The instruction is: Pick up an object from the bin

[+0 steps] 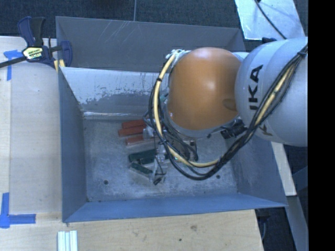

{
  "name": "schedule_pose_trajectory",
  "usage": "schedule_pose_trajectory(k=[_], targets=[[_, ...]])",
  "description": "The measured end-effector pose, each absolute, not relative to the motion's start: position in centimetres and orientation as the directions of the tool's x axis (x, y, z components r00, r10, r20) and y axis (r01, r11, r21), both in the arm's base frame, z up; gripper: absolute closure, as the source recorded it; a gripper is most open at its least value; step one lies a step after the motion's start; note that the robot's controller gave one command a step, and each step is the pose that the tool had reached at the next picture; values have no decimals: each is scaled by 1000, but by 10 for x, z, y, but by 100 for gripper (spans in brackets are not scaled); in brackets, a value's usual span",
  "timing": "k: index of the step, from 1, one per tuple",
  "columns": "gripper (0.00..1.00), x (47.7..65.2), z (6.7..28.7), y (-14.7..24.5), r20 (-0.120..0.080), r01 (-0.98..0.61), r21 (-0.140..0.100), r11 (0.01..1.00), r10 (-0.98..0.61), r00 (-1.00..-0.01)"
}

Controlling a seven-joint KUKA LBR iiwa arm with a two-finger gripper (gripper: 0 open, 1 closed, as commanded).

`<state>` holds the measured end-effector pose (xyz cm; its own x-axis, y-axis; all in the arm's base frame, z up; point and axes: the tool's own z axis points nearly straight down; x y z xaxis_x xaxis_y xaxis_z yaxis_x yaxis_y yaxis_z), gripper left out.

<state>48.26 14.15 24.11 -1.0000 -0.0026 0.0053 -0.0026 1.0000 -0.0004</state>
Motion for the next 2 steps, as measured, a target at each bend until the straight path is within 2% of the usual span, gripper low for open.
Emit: schedule_pose_trajectory(k=[1, 2], targets=[[0, 509, 140, 68, 4, 58, -3, 998, 58, -998], [0, 592, 69, 55, -1, 152, 1, 988, 152, -988]])
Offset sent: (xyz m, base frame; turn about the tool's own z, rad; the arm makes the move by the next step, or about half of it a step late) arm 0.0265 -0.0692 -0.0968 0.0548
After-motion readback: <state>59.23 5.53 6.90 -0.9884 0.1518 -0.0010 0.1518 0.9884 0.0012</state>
